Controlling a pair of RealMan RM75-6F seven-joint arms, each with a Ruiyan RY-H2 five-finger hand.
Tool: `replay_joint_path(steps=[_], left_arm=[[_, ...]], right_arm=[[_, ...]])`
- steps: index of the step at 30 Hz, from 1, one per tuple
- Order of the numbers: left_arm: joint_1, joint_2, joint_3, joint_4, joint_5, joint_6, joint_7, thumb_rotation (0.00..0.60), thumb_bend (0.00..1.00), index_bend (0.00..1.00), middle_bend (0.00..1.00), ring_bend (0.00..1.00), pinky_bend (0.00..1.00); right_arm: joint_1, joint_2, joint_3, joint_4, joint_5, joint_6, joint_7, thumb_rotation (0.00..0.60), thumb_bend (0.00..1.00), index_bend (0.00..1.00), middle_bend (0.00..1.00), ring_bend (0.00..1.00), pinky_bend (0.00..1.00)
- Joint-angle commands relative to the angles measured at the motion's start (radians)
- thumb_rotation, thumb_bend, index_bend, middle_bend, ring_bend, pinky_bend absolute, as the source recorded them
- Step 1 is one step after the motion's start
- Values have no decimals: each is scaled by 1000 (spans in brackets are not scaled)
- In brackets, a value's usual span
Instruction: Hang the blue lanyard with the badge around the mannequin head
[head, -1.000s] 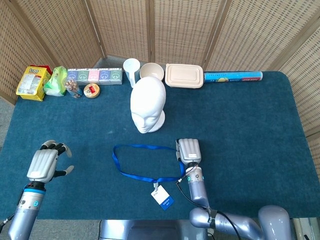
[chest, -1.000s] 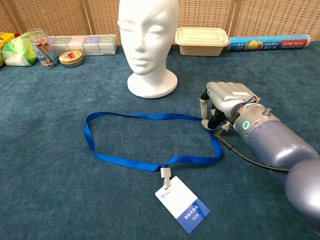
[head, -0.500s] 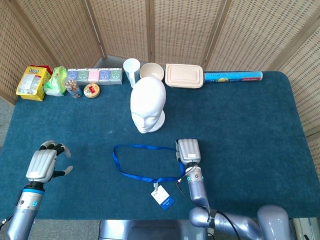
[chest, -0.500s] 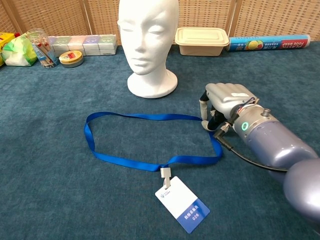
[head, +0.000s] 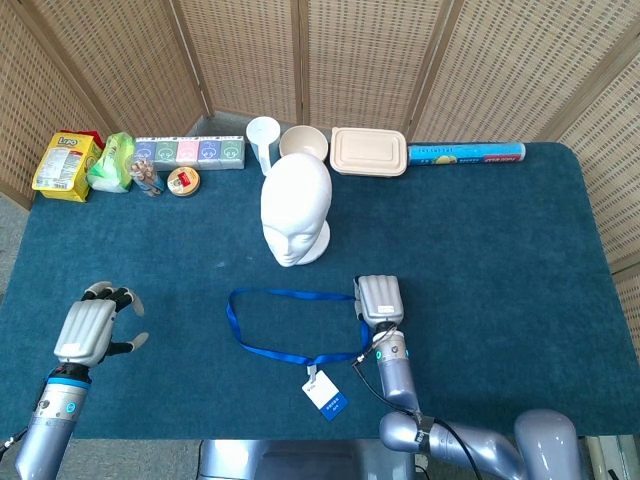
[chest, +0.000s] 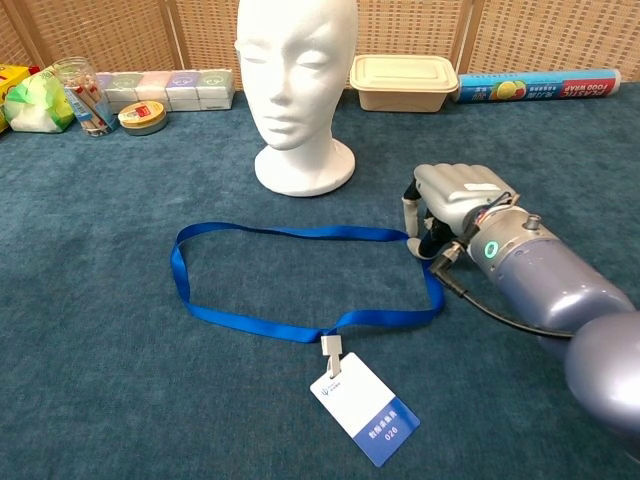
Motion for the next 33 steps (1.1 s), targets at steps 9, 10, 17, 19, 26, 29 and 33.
replay_joint_path(steps=[9, 10, 17, 19, 26, 29, 33], left_arm=[[-15, -1, -4, 9, -6, -19, 16, 595, 191, 505, 412, 343, 198], [-19, -1, -5, 9, -5, -23, 21, 594, 190, 505, 412, 343, 206], [-49, -14, -14, 15, -10, -52, 53, 598, 190, 505, 456, 405, 300], [-63, -26, -19, 21, -23, -69, 64, 596, 190, 505, 492, 454, 371], [-129, -86, -40, 58, -80, -134, 158, 593, 191, 505, 642, 616, 632], [-160, -127, -58, 85, -96, -127, 228, 592, 191, 505, 731, 692, 738], [-201, -203, -84, 130, -121, -115, 310, 597, 192, 505, 858, 850, 863]], right_arm=[[-6, 11, 7, -25, -10, 8, 17, 600, 485, 614, 963, 1000, 1000], [-7, 14, 7, -33, -13, 11, 19, 600, 486, 617, 964, 1000, 1000], [-14, 33, 10, -85, -22, 24, 27, 600, 491, 625, 968, 1000, 1000], [-17, 38, 8, -98, -20, 25, 28, 600, 492, 627, 969, 1000, 1000], [-22, 43, -2, -123, -25, 33, 31, 600, 500, 629, 970, 1000, 1000], [-24, 46, -5, -134, -28, 36, 31, 600, 501, 630, 969, 1000, 1000], [-26, 52, -8, -147, -30, 39, 31, 600, 501, 632, 970, 1000, 1000]])
